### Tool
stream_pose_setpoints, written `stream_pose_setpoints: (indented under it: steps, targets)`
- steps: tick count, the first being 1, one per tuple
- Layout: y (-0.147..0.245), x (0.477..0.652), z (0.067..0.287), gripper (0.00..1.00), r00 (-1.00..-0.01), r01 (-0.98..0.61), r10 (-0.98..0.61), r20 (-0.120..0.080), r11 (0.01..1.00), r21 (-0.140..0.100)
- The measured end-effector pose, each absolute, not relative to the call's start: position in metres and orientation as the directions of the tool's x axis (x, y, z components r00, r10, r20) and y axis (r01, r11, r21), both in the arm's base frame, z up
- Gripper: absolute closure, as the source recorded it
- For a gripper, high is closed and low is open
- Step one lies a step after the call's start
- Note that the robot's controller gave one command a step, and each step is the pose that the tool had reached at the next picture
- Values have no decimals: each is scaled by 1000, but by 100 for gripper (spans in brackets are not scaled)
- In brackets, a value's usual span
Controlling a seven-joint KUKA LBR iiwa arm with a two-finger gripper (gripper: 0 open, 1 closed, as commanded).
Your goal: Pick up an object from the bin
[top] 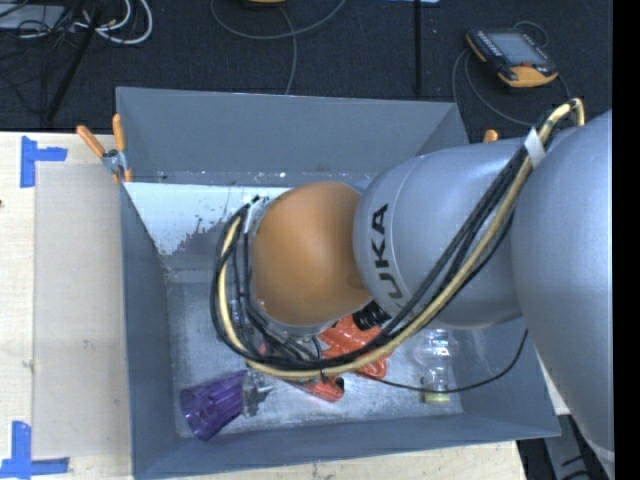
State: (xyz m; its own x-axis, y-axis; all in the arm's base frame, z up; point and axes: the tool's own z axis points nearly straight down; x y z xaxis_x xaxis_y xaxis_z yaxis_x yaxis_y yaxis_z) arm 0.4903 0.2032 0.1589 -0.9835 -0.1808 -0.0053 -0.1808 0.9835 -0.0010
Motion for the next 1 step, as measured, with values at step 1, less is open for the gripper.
stream_pose_setpoints:
  steps: [1]
  targets:
    - [247,487,149,0,-905,-426,-426,3,905,0]
